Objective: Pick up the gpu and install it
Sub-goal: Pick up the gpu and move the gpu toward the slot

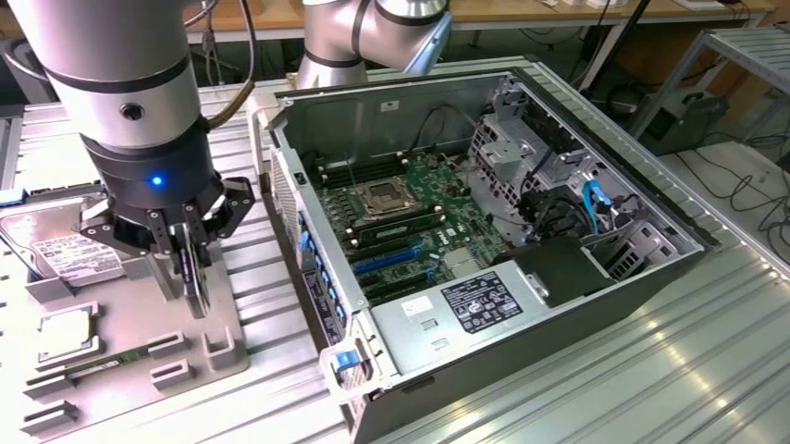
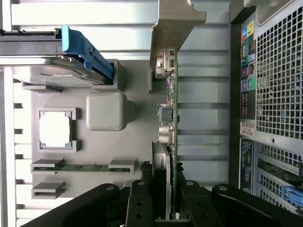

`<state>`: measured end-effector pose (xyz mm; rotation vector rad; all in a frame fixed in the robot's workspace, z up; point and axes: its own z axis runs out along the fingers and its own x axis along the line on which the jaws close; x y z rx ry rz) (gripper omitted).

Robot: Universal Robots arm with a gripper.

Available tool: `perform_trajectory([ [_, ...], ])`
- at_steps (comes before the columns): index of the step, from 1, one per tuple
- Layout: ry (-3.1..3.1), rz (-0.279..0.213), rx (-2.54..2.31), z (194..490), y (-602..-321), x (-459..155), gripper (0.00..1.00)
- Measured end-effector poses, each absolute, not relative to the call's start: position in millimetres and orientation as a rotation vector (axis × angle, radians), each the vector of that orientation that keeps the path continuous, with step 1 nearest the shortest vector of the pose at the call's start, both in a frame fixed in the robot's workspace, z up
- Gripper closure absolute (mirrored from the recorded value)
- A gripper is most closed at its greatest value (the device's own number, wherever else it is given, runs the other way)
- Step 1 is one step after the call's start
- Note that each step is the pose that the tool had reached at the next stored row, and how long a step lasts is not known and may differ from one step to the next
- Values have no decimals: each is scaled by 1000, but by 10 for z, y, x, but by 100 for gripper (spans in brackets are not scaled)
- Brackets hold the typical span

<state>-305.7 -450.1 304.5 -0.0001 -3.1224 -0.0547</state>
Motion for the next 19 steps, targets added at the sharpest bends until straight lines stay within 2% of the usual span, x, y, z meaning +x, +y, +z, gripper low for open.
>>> perform_trajectory([
  [5,-3122,-43,0,3128,-4501,-3058,72],
  [19,-3120,-43,0,3661,-4500,-3058,72],
])
